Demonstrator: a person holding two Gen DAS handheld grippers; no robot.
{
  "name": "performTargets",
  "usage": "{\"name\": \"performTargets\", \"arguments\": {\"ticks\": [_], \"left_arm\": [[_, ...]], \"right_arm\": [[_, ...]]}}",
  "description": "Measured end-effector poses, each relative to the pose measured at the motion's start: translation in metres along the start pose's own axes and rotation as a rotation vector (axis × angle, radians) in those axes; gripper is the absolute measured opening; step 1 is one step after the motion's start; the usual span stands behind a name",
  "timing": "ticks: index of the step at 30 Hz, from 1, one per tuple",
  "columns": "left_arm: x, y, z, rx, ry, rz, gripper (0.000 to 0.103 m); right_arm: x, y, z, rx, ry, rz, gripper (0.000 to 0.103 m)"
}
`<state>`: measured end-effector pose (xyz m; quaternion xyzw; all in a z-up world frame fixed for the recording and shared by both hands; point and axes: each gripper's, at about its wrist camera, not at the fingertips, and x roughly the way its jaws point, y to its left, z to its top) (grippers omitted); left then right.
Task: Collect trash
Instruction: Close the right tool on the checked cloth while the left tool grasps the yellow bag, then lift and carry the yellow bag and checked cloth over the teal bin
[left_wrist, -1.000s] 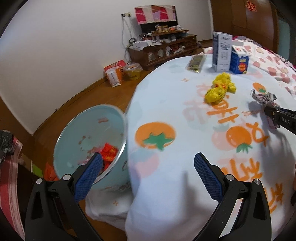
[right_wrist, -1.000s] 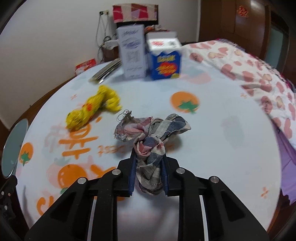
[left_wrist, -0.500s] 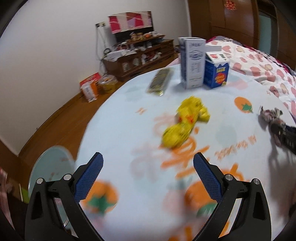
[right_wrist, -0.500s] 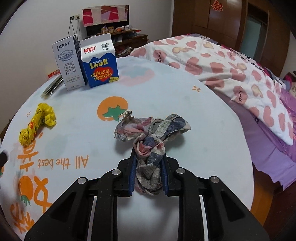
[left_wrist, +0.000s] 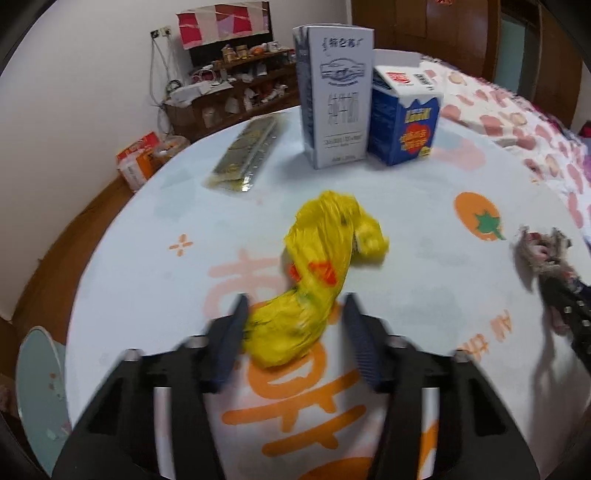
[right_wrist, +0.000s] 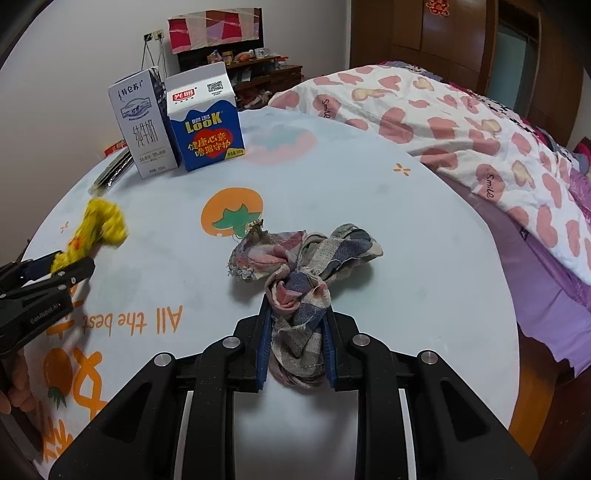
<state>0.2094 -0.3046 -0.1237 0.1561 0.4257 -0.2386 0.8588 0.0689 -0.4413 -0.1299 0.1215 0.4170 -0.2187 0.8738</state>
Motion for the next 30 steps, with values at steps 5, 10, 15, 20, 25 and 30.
{"name": "performTargets", "arguments": {"ticks": [5,10,15,20,25,30], "left_arm": [[-0.008,-0.002,-0.007,-0.008,-0.01,-0.003,0.037],[-0.031,0.004,-0.019,-0.039,-0.033,0.005,0.037],[-0.062,0.009,-0.037,-0.034,-0.067,0.031,0.037],[-0.084,0.012,-0.057,-0.024,-0.075,0.061,0.037],[-0.103,0.017,-0.074,-0.039,-0.089,0.063,0.037],[-0.119,0.027,-0.088,-0.069,-0.103,0.06,0.037]], "right_arm": [[-0.002,0.002,-0.001,-0.002,-0.008,-0.006,0.024],[-0.006,0.006,-0.001,-0.019,-0.026,-0.027,0.024],[-0.02,0.012,-0.006,-0.032,-0.057,-0.029,0.024],[-0.032,0.026,-0.019,-0.055,-0.056,-0.006,0.024],[-0.047,0.039,-0.032,-0.067,-0.063,0.016,0.024],[-0.06,0.053,-0.043,-0.094,-0.068,0.029,0.024]]}}
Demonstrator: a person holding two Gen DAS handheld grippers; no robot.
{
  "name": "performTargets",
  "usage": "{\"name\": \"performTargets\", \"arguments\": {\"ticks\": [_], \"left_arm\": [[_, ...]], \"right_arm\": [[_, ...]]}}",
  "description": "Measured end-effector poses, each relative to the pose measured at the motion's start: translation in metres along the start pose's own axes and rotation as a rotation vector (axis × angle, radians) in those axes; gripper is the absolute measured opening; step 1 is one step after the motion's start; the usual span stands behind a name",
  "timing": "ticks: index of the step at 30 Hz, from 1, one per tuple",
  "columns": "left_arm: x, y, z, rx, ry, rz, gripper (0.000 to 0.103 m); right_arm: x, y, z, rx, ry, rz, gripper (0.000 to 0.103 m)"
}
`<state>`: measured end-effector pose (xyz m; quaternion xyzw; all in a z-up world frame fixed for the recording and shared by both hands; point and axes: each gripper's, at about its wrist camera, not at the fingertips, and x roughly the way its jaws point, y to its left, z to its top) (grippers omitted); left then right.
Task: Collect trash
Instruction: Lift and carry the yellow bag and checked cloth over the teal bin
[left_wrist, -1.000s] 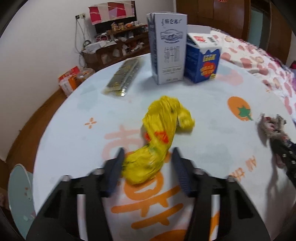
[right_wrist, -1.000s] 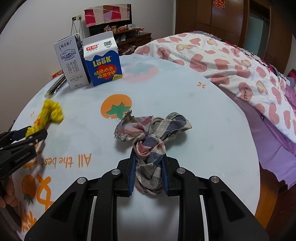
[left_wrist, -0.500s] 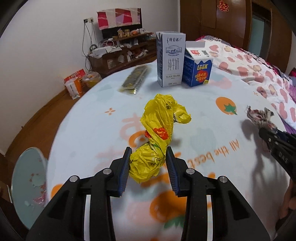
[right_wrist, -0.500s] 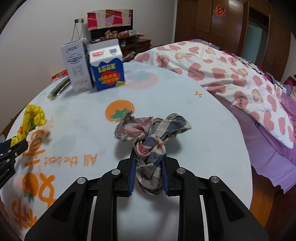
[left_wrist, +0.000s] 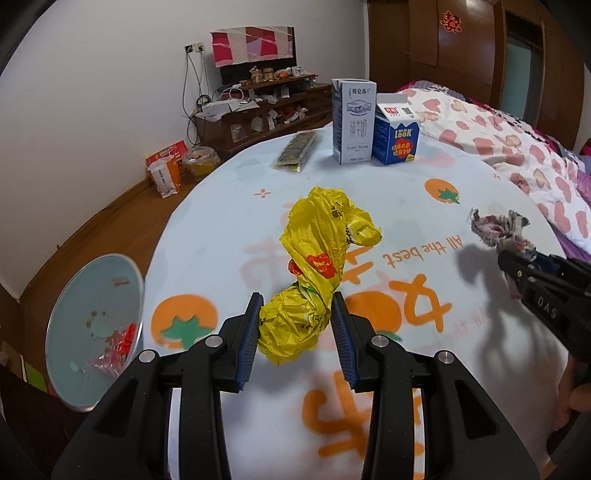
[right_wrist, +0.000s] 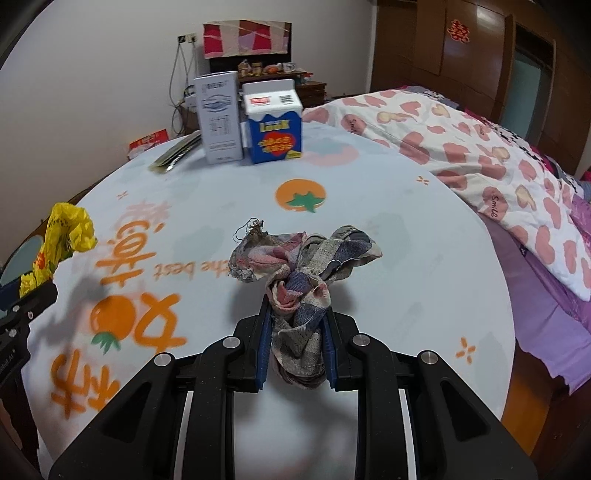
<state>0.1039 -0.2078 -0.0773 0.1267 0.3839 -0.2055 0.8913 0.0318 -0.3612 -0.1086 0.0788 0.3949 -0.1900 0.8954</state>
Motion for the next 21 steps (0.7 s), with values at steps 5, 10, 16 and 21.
{"name": "performTargets", "arguments": {"ticks": [5,10,16,21], "left_arm": [[-0.014,0.008,-0.008,-0.01,-0.012,0.011,0.038],[-0.026,0.017,-0.018,-0.02,-0.02,0.019,0.038],[-0.038,0.028,-0.025,-0.034,-0.034,0.036,0.038],[-0.047,0.04,-0.032,-0.055,-0.04,0.04,0.038]], "right_arm": [[-0.01,0.014,-0.009,-0.02,-0.001,0.013,0.024],[-0.018,0.027,-0.016,-0.037,-0.002,0.031,0.024],[-0.028,0.043,-0.021,-0.062,-0.008,0.053,0.024],[-0.035,0.055,-0.023,-0.084,-0.016,0.066,0.024]]}}
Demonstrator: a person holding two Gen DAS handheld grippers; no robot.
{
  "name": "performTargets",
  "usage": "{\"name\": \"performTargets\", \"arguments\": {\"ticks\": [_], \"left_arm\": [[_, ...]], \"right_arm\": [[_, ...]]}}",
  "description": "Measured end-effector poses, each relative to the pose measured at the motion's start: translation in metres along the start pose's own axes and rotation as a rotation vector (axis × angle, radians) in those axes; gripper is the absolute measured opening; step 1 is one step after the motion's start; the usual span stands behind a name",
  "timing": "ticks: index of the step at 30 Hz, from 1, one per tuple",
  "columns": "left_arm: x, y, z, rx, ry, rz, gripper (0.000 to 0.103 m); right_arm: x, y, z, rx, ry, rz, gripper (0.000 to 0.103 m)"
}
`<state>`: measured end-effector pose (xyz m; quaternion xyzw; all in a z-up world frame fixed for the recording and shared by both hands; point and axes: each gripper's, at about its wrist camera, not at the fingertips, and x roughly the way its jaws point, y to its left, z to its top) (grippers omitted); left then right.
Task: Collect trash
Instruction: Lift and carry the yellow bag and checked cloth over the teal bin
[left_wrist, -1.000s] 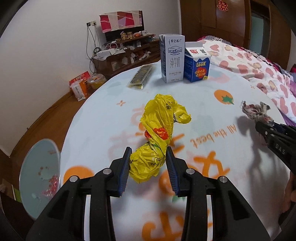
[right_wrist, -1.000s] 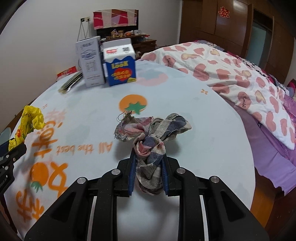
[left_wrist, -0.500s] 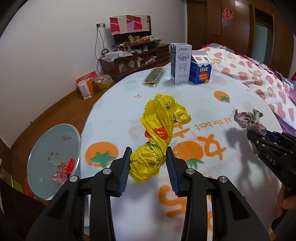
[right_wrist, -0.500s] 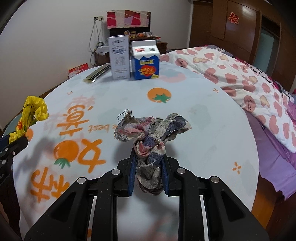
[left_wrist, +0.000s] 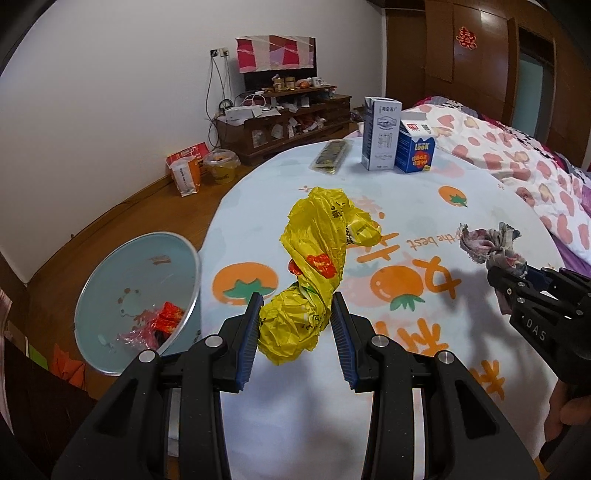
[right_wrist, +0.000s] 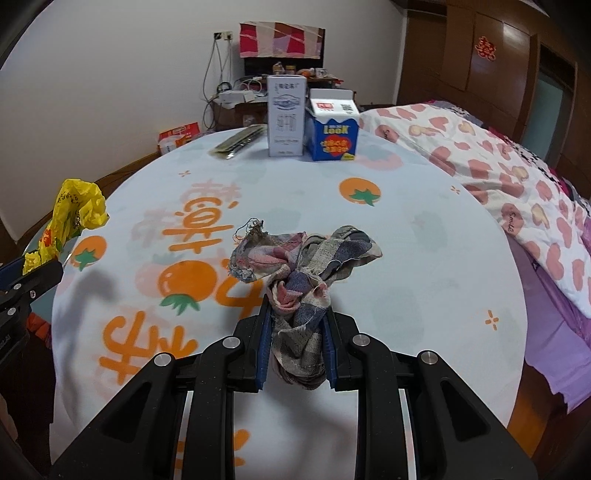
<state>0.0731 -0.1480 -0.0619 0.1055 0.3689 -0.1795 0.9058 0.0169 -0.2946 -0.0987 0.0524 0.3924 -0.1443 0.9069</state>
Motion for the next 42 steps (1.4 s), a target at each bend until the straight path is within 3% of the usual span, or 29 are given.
{"name": "performTargets", "arguments": {"ticks": [20,42], "left_arm": [[-0.026,0.043,-0.005,-0.074,-0.05,0.039,0.038],[-0.036,0.111,-0.018,-0.185,-0.059,0.141,0.038]], "right_arm": [[-0.014,0.056,0.007,-0.096,-0.021,0.061,0.024],[-0.021,0.133,0.022,-0.203,-0.045,0.169,0.024]]}}
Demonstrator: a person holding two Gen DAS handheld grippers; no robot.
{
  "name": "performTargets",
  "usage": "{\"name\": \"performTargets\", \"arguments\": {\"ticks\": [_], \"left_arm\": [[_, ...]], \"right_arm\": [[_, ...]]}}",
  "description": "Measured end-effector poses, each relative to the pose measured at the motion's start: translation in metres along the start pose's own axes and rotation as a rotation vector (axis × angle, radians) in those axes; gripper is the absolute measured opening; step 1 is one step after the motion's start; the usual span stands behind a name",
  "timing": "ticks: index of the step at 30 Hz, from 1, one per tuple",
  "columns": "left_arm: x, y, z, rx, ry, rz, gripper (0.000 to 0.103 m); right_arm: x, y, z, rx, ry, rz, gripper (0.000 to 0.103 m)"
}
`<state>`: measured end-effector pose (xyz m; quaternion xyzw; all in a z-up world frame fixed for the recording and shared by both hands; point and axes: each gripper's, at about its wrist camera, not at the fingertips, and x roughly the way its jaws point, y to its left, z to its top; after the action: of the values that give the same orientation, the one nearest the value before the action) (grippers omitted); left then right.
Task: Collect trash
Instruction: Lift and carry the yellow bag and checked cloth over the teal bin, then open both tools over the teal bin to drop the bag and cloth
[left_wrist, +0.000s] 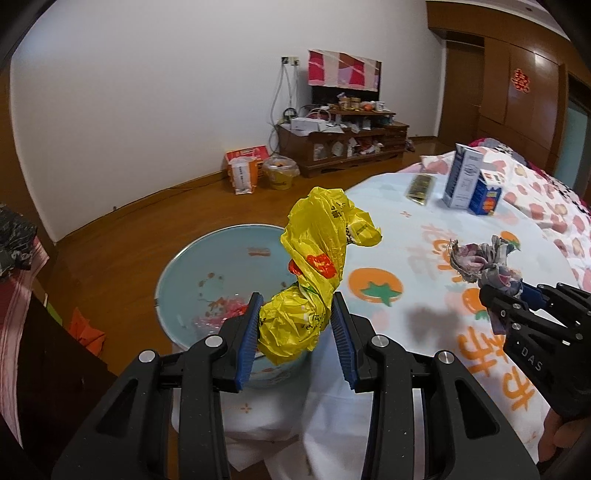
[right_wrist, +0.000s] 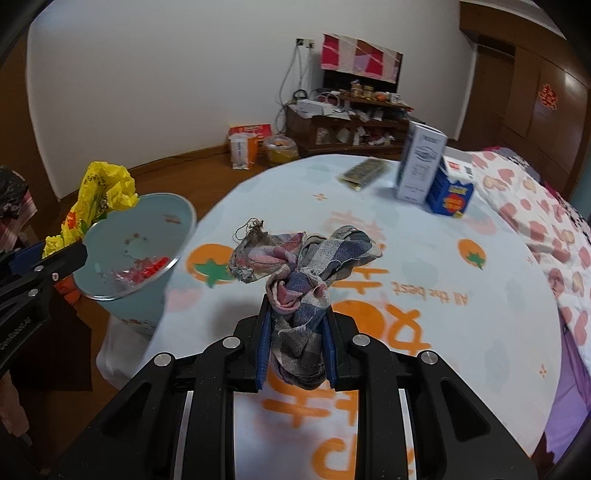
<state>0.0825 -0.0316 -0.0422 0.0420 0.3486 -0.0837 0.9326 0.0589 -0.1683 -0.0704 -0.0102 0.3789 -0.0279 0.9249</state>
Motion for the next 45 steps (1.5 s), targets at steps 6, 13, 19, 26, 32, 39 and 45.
{"name": "performTargets", "arguments": {"ticks": [6,13,19,26,32,39,45], "left_arm": [[0.005,0.016,-0.001,-0.023,0.013,0.038,0.038],[0.012,0.032,-0.003,-0.048,0.029,0.077,0.038],[0.017,0.049,-0.003,-0.078,0.039,0.111,0.038],[0.024,0.063,-0.002,-0.096,0.046,0.139,0.038],[0.03,0.067,-0.001,-0.107,0.056,0.147,0.038],[0.04,0.078,0.0,-0.133,0.067,0.163,0.038],[0.053,0.079,0.001,-0.135,0.087,0.162,0.038]], "right_arm": [[0.003,0.023,0.006,-0.03,-0.001,0.038,0.024],[0.008,0.049,0.015,-0.063,-0.005,0.08,0.024],[0.01,0.072,0.026,-0.101,-0.018,0.105,0.024],[0.017,0.086,0.037,-0.116,-0.024,0.122,0.024],[0.023,0.092,0.044,-0.115,-0.029,0.132,0.024],[0.034,0.093,0.045,-0.109,-0.013,0.133,0.024],[0.046,0.096,0.047,-0.109,0.007,0.138,0.024]]}}
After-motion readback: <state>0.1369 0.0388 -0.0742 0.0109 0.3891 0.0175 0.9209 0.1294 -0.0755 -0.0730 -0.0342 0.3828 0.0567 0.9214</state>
